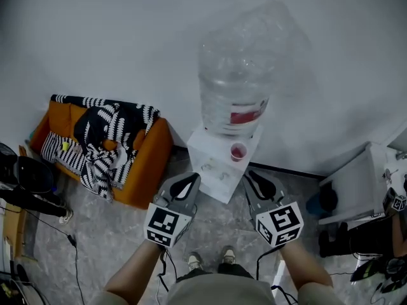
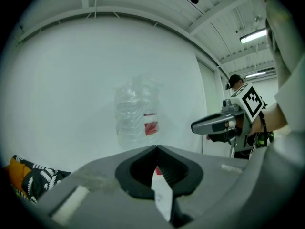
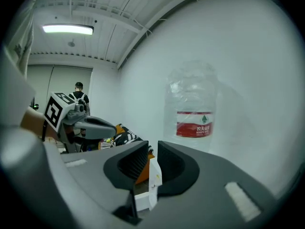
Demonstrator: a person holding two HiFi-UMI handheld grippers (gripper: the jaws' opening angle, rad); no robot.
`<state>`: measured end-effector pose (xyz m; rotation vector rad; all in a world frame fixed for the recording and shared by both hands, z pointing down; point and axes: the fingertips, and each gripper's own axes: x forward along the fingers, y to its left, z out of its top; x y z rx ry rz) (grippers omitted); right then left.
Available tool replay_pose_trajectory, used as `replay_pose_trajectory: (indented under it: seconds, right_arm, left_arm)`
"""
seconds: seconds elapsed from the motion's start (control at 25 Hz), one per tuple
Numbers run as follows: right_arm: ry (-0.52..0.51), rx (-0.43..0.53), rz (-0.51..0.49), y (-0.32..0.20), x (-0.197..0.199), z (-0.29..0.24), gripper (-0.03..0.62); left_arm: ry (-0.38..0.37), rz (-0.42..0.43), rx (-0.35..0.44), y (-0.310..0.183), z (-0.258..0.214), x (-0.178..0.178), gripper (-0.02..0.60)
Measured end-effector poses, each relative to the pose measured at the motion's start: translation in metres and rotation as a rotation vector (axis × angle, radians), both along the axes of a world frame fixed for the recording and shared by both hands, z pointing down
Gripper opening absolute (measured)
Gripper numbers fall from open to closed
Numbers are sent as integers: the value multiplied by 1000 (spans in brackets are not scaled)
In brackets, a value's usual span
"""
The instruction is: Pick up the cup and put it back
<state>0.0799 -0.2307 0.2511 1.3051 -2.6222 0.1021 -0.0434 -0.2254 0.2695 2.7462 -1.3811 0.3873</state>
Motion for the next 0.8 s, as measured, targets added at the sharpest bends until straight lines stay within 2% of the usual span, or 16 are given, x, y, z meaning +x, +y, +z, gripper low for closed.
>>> replay_pose_trajectory:
  seconds: [0.2,0.36,0.56,0.8]
  right_arm:
    - [-6,61,-11,37,-5,-31,32]
    - [-25,74,-20,58,-7,-47,12]
    - [-49,60,-69,82,-14,-53,3]
    - [-39,64,-140,96,-30,-59,3]
  left_arm:
    - [20,-12,53,30,-19,-9,2]
    - [17,-31,69,52,-22,-19,2]
    - [91,-55,66,79,-42,-27,2]
    - [28,-72,97,95,-39,-35,2]
